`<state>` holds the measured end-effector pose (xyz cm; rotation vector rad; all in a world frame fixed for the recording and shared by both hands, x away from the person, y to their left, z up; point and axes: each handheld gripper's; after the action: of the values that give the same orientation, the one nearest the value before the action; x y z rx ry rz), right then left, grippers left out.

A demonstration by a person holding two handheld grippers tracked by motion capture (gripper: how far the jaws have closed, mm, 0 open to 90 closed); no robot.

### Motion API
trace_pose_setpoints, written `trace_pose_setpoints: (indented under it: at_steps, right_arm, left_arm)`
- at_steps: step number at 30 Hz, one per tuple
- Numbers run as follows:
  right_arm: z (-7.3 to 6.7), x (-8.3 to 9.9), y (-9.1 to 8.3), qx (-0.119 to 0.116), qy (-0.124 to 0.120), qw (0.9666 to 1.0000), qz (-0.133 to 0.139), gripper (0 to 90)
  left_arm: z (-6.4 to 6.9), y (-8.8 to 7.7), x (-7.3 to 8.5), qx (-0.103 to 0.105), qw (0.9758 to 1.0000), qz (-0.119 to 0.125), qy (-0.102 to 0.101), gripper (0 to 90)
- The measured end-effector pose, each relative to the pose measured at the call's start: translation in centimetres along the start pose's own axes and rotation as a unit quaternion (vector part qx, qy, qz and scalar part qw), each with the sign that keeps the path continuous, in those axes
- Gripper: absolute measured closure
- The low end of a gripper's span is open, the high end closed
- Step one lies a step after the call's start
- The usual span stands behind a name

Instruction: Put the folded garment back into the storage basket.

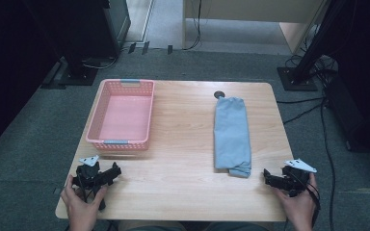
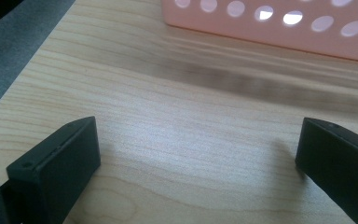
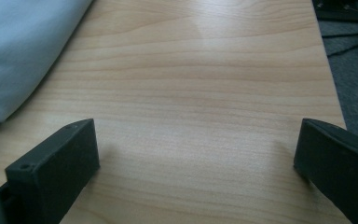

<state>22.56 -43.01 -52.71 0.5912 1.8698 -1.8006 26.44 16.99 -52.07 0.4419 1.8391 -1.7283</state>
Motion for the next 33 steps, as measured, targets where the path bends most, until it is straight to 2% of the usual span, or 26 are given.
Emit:
trace_pose_setpoints:
  at_steps: [2, 6, 9, 11, 12, 14, 19, 20, 23, 26, 29, 30, 31, 33]
  right_arm:
    - [-0.2, -0.1, 0.1, 0.01, 0.011, 0.9999, 0.0, 0.0]
    - [-0.4, -0.3, 0.1, 0.013, 0.015, 0.9998, -0.006, 0.3]
    - [-0.4, -0.5, -0.1, 0.019, 0.027, 0.9994, -0.011, 3.8]
    - [-0.3, -0.5, -0.1, 0.015, 0.032, 0.9993, -0.01, 3.8]
    - [0.0, -0.6, -0.4, -0.002, 0.044, 0.999, -0.001, 3.1]
    - [0.2, -0.7, -0.7, -0.017, 0.053, 0.9984, 0.004, 1.8]
    - [0.0, -1.2, -1.4, -0.033, 0.046, 0.9984, 0.003, 0.0]
    - [-0.2, -1.5, -2.0, -0.037, 0.045, 0.9982, 0.012, 0.0]
    - [-0.6, -2.1, -2.7, -0.047, 0.047, 0.9976, 0.019, 0.0]
    - [-1.2, -3.1, -3.3, -0.043, 0.036, 0.9979, 0.03, 0.0]
    - [-1.8, -4.1, -4.1, -0.056, 0.032, 0.9957, 0.066, 0.0]
    - [-1.8, -4.1, -4.1, -0.056, 0.032, 0.9957, 0.066, 0.0]
    - [-2.4, -5.0, -4.5, -0.057, 0.031, 0.9955, 0.069, 0.0]
    - [-2.9, -5.7, -4.7, -0.055, 0.03, 0.9957, 0.068, 0.0]
  left_arm:
    - [0.0, 0.0, 0.0, 0.0, 1.0, 0.0, 0.0, 0.0]
    - [0.0, 0.0, 0.0, 0.0, 1.0, 0.0, -0.001, 0.0]
    - [0.0, 0.0, 0.0, 0.0, 1.0, 0.0, 0.0, 0.0]
    - [0.0, 0.0, 0.0, 0.0, 1.0, 0.0, 0.0, 0.0]
    - [0.0, 0.0, 0.0, 0.0, 1.0, 0.0, 0.0, 0.0]
    - [0.0, 0.0, 0.0, 0.0, 1.0, 0.0, 0.0, 0.0]
    - [0.0, 0.0, 0.0, 0.0, 1.0, 0.0, 0.0, 0.0]
    - [0.0, 0.0, 0.0, 0.0, 1.0, 0.0, 0.0, 0.0]
    - [0.0, 0.0, 0.0, 0.0, 1.0, 0.0, 0.0, 0.0]
    - [0.0, 0.0, 0.0, 0.0, 1.0, 0.0, 0.0, 0.0]
    - [0.0, 0.0, 0.0, 0.001, 1.0, 0.0, 0.0, 0.0]
    - [0.0, 0.0, 0.0, 0.001, 1.0, 0.0, 0.0, 0.0]
    - [0.0, 0.0, 0.0, 0.001, 1.0, 0.0, 0.0, 0.0]
    - [0.0, 0.0, 0.0, 0.001, 1.0, 0.0, 0.0, 0.0]
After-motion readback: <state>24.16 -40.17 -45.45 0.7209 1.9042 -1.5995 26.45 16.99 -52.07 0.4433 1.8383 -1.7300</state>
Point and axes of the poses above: each handheld gripper's, and its own axes: y roughly forward along the jaws, x roughly out of its underside, z roughly to its right, and after that the axes turned 8 degrees about -z, right-handed
